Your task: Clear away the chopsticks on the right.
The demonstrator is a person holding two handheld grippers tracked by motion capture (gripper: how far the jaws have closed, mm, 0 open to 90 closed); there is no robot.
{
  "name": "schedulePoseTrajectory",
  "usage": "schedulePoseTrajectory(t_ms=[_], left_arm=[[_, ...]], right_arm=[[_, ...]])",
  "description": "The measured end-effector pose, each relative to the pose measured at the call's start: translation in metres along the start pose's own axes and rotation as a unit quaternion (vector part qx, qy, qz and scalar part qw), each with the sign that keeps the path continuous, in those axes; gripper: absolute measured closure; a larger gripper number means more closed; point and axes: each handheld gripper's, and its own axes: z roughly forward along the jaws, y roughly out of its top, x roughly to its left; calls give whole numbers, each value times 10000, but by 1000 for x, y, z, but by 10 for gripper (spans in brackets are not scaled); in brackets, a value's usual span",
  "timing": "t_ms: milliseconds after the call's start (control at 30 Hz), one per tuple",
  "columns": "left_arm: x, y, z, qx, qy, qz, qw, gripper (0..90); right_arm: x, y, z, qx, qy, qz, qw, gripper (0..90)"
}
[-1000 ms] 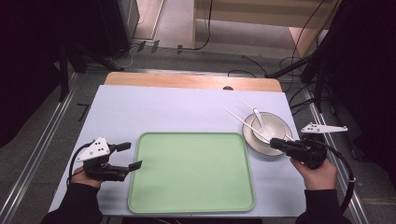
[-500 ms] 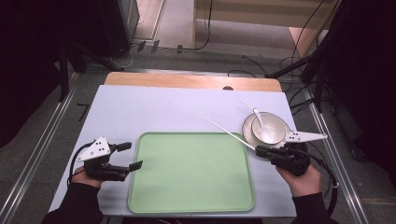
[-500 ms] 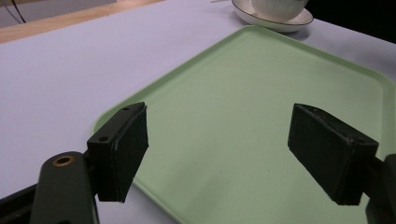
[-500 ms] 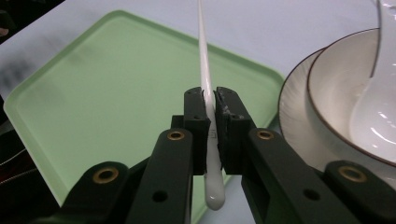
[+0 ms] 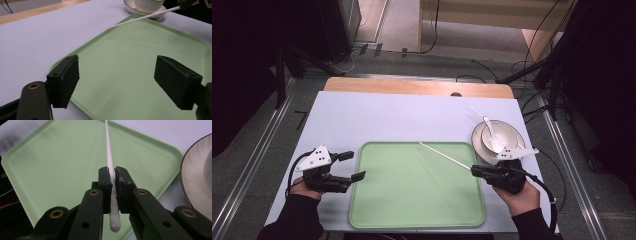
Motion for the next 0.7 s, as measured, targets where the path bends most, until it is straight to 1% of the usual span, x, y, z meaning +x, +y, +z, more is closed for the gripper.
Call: schedulePoseTrajectory(t_ms=[100, 133, 167, 233, 300, 367, 400, 433, 467, 500, 533, 567, 600, 700], left_arm=[[0, 1, 1, -6, -16, 5, 10000, 203], [0, 1, 1, -7, -20, 0, 10000, 203], [0, 1, 1, -2, -22, 4, 10000, 203], [0, 1, 2, -16, -27, 3, 10000, 203], [0, 1, 2, -13, -28, 12, 10000, 203], [1, 1, 2, 2, -26, 10, 10000, 203], [1, 1, 2, 0, -22, 12, 10000, 203], [1, 1, 2, -8, -23, 12, 10000, 203], [1, 1, 2, -18, -25, 19, 10000, 203], [1, 1, 2, -18, -26, 16, 10000, 203], [1, 1, 2, -9, -27, 21, 10000, 203], [1, 1, 2, -9, -27, 21, 10000, 203], [1, 1, 2, -13, -30, 23, 10000, 203], [0, 1, 2, -26, -32, 14, 10000, 203]], right_arm=[[0, -1, 4, 68, 7, -44, 10000, 849], [1, -3, 8, 152, 62, -74, 9998, 849], [1, -3, 8, 152, 62, -74, 9998, 849], [2, -6, 14, 260, 53, -148, 9995, 848], [3, -7, 18, 296, 119, -108, 9994, 848], [3, -7, 22, 347, 147, -140, 9992, 847], [4, -9, 25, 394, 172, -198, 9989, 847], [4, -11, 31, 336, 170, -432, 9984, 847], [4, -11, 31, 336, 170, -432, 9984, 847], [4, -12, 35, 319, 200, -507, 9980, 846], [4, -12, 37, 347, 216, -454, 9981, 846], [4, -12, 37, 347, 216, -454, 9981, 846], [3, -13, 42, 431, 235, -431, 9979, 846], [2, -15, 45, 466, 217, -468, 9976, 846]])
